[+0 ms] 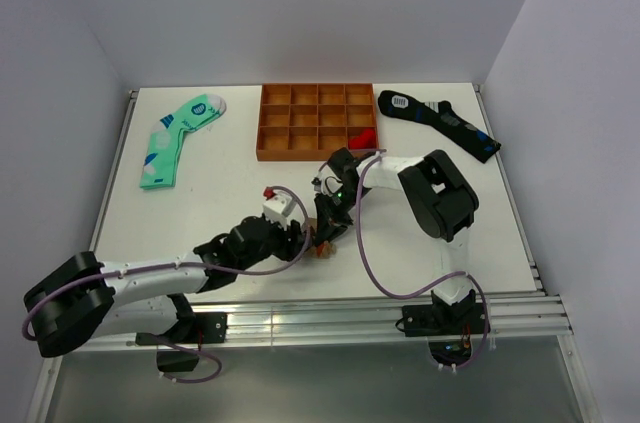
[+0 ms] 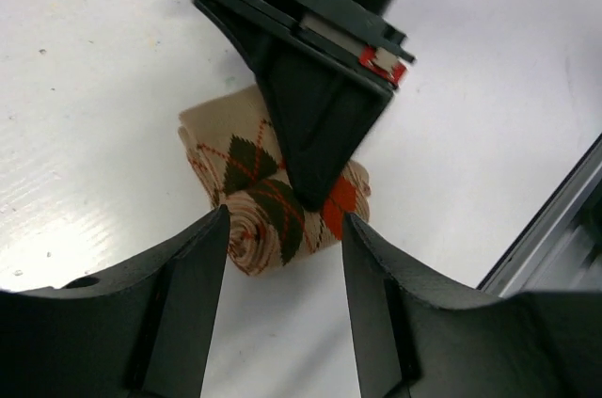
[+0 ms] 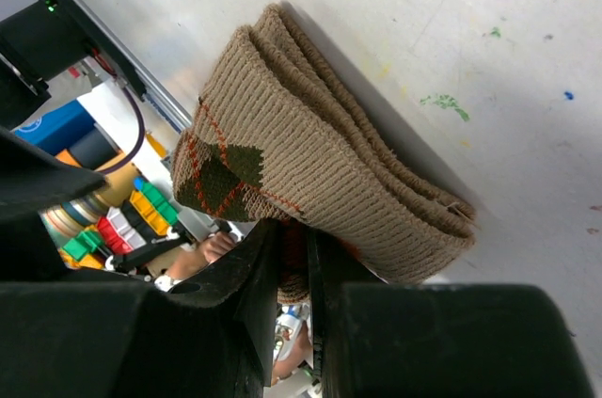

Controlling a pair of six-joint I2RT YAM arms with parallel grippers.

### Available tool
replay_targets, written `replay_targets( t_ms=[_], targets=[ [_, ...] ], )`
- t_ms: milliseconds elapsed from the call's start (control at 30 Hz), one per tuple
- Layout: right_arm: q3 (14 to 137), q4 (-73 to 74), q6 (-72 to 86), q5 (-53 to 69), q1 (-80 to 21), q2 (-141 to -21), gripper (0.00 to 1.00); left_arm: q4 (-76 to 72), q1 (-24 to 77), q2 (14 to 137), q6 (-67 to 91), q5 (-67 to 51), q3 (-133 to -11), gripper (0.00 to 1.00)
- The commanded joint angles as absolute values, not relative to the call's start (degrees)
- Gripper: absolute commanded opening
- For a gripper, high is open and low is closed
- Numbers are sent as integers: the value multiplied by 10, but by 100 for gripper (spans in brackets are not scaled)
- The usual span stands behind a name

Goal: Roll the socks
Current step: Roll the sock at the center of the board.

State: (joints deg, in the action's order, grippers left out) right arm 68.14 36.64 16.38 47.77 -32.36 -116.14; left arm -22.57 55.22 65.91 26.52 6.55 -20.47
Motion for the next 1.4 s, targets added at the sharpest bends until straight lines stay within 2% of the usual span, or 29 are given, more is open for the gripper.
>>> replay_targets(
  t_ms=[0, 167, 300, 433, 700, 1133, 1367],
  targets=[
    [664, 379, 108, 254, -325, -1211, 6, -198, 601, 668, 214, 144, -227, 56],
    [664, 379, 106, 255, -325, -1212, 6, -169, 664, 699, 180, 232, -264, 55],
    [657, 374, 103, 252, -325, -1208, 5, -145, 735, 778, 148, 313, -305, 55],
    [655, 373, 100, 254, -325, -1208, 5, -135, 750, 828, 126, 353, -341, 54],
    [667, 403, 88, 215, -316, -1191, 6, -135, 751, 845, 85, 374, -354, 55],
    [744, 474, 51, 163, -292, -1237, 6, -155, 753, 872, 57, 361, -361, 54],
    [745, 480, 41, 129, -281, -1246, 5, -192, 764, 893, 32, 333, -348, 54]
  ],
)
